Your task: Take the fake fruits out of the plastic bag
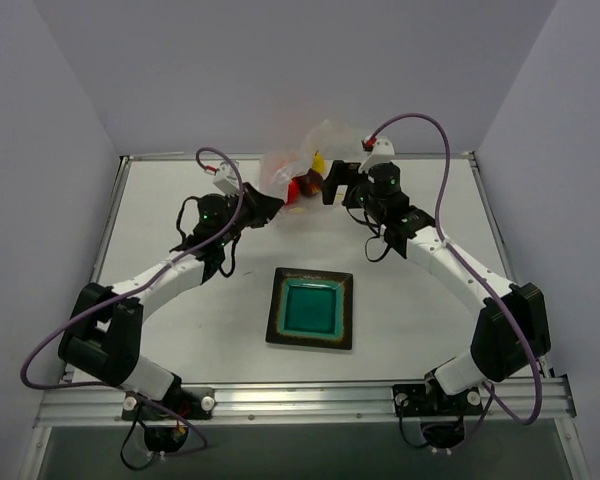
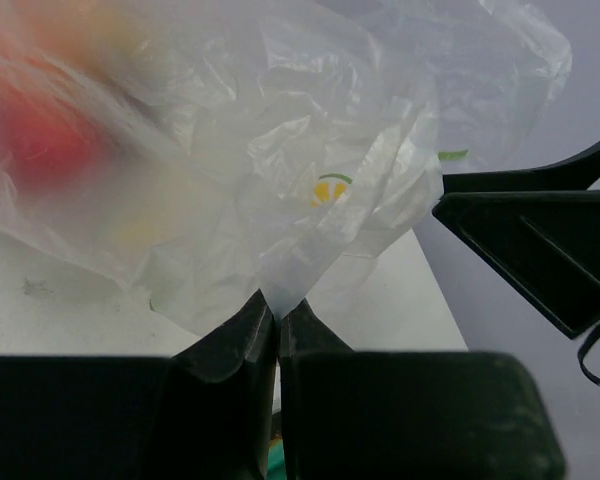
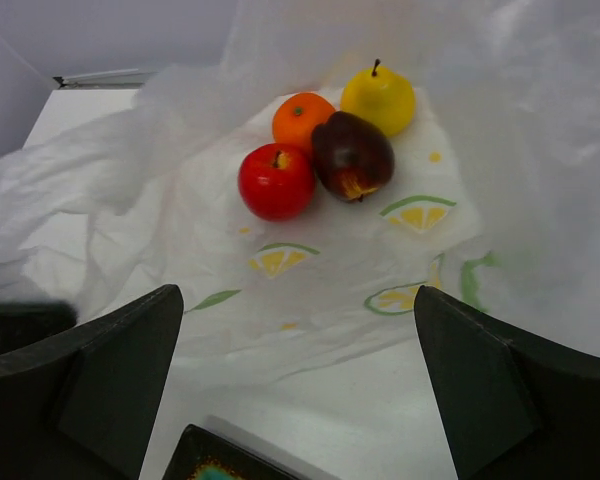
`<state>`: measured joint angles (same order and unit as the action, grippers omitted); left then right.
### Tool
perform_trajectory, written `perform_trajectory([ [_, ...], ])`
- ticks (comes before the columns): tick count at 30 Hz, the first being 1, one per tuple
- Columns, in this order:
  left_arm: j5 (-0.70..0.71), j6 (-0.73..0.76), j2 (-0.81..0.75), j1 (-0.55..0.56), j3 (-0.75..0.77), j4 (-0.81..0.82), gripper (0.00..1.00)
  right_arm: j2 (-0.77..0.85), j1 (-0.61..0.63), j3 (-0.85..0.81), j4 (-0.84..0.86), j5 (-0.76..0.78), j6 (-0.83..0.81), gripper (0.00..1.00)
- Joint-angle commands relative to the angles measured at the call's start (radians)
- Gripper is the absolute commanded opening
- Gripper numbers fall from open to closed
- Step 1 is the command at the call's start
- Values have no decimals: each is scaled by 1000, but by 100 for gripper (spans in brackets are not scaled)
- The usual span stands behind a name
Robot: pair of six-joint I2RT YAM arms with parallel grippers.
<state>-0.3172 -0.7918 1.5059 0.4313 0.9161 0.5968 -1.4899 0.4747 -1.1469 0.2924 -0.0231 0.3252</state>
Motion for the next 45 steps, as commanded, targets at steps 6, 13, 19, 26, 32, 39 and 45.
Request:
perform_trajectory([
  [6,56,-40,-216,7,-65,20,2,46,-59,-4,-39,115,-21,86],
  [13,118,-23,-295,17,-106,-101,2,129,-76,110,-65,239,-25,96],
  [19,199,5,-236,21,-115,-144,2,2,-96,98,-20,97,-28,100],
  [26,346,58,-129,15,-39,-180,2,-182,-107,10,53,-3,11,83],
  [32,356,-45,10,-49,-5,-161,2,-267,-122,25,203,-11,54,9],
  [39,317,-57,57,-55,-78,-124,2,-109,-123,283,284,83,92,0],
  [45,290,-67,10,-23,-183,-91,2,137,-91,486,211,117,167,0],
])
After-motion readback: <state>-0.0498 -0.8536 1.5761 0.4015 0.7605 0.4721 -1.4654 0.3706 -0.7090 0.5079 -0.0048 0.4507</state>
